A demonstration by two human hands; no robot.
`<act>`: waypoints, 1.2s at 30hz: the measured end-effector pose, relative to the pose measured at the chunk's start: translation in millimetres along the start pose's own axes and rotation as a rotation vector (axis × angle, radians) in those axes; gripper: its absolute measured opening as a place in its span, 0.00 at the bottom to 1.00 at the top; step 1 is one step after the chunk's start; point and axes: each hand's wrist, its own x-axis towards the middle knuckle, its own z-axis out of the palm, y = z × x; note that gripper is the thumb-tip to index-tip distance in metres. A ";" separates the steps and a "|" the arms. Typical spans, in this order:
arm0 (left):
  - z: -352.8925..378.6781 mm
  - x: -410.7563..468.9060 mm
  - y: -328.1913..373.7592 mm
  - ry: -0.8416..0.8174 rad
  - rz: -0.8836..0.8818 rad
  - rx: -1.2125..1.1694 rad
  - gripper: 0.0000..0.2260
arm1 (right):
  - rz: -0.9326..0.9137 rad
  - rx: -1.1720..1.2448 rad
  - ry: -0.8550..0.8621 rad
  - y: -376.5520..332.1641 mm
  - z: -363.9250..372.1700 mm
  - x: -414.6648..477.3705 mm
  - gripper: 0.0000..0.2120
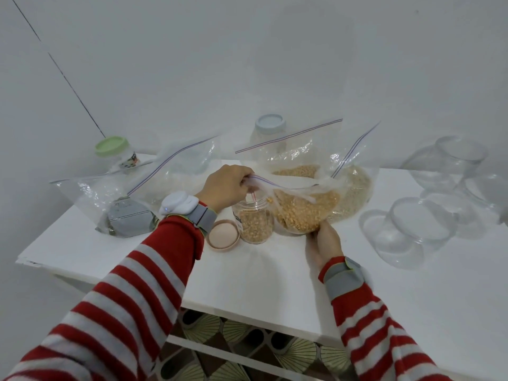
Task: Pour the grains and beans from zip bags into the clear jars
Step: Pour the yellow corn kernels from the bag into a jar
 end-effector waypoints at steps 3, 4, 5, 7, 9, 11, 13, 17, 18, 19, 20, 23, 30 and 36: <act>0.2 -2.0 2.7 -0.009 0.000 0.005 0.12 | 0.028 -0.111 -0.115 6.6 1.7 16.6 0.18; -0.1 -2.8 2.8 -0.011 -0.004 -0.009 0.13 | 0.034 -0.157 -0.120 7.7 3.3 18.2 0.18; -0.6 -2.9 2.9 -0.012 0.001 -0.028 0.14 | 0.032 -0.179 -0.112 7.6 5.2 18.9 0.17; -0.1 -3.2 1.4 -0.017 0.002 -0.072 0.13 | 0.006 -0.128 -0.066 6.1 5.9 16.9 0.17; 0.0 -1.5 -1.7 -0.002 -0.005 -0.186 0.07 | -0.009 0.006 -0.018 1.2 5.3 14.4 0.14; -2.3 -1.1 -4.6 0.017 -0.021 -0.316 0.03 | -0.010 0.140 -0.022 -9.2 5.5 10.3 0.11; -5.0 -1.8 -6.8 0.023 -0.035 -0.415 0.01 | -0.017 0.214 -0.060 -23.6 5.8 7.8 0.10; -4.8 0.3 -7.5 0.052 -0.105 -0.570 0.06 | -0.113 0.189 -0.126 -47.5 7.7 9.3 0.10; -4.6 -0.2 -7.0 0.061 -0.108 -0.561 0.07 | -0.138 0.177 -0.131 -51.8 6.8 12.1 0.08; -4.6 -0.2 -7.3 0.064 -0.102 -0.555 0.08 | -0.159 0.179 -0.134 -56.6 7.0 13.0 0.07; -5.0 -0.3 -6.9 0.063 -0.093 -0.546 0.09 | -0.175 0.191 -0.117 -62.4 4.6 13.6 0.10; -7.2 -0.7 -6.1 0.069 -0.103 -0.534 0.13 | -0.100 0.345 -0.137 -75.8 -6.4 13.9 0.07; -9.8 -1.9 -4.5 0.020 -0.091 -0.553 0.11 | -0.055 0.149 -0.211 -89.8 2.3 9.0 0.06; -8.9 0.7 -7.7 -0.001 -0.092 -0.616 0.10 | -0.433 -0.466 -0.086 -143.2 0.8 -0.4 0.03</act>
